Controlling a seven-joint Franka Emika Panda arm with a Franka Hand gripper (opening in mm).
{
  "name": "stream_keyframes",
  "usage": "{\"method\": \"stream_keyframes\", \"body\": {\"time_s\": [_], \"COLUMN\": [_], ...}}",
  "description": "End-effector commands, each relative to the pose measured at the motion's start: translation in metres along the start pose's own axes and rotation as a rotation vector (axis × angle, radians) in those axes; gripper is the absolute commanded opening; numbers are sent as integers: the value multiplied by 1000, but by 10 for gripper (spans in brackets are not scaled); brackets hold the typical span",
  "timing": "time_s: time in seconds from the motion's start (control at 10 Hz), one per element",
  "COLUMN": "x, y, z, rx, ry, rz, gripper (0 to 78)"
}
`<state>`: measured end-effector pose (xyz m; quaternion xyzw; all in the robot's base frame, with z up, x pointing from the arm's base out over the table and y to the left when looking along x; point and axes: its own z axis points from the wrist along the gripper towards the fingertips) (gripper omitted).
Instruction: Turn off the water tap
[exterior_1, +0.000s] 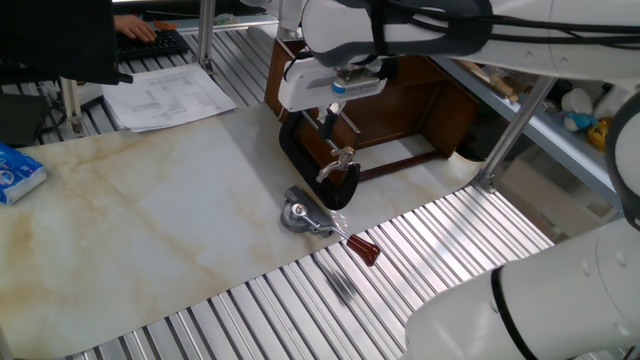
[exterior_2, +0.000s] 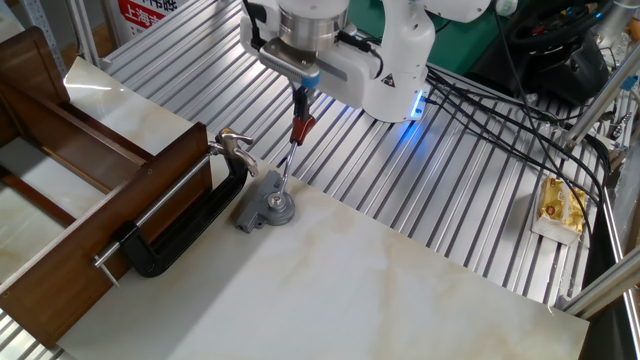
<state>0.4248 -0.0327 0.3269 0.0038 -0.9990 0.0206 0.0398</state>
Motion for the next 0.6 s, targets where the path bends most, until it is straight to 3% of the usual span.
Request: {"method": "stream_keyframes", "body": {"time_s": [0.1, 0.3, 0.6], "x": [0, 0, 0], "y": [0, 0, -1], "z": [-2, -2, -2], "rx": [1, -4, -5], "ry": [19, 35, 35], "rz": [-15, -24, -19], "gripper": [0, 0, 0]}}
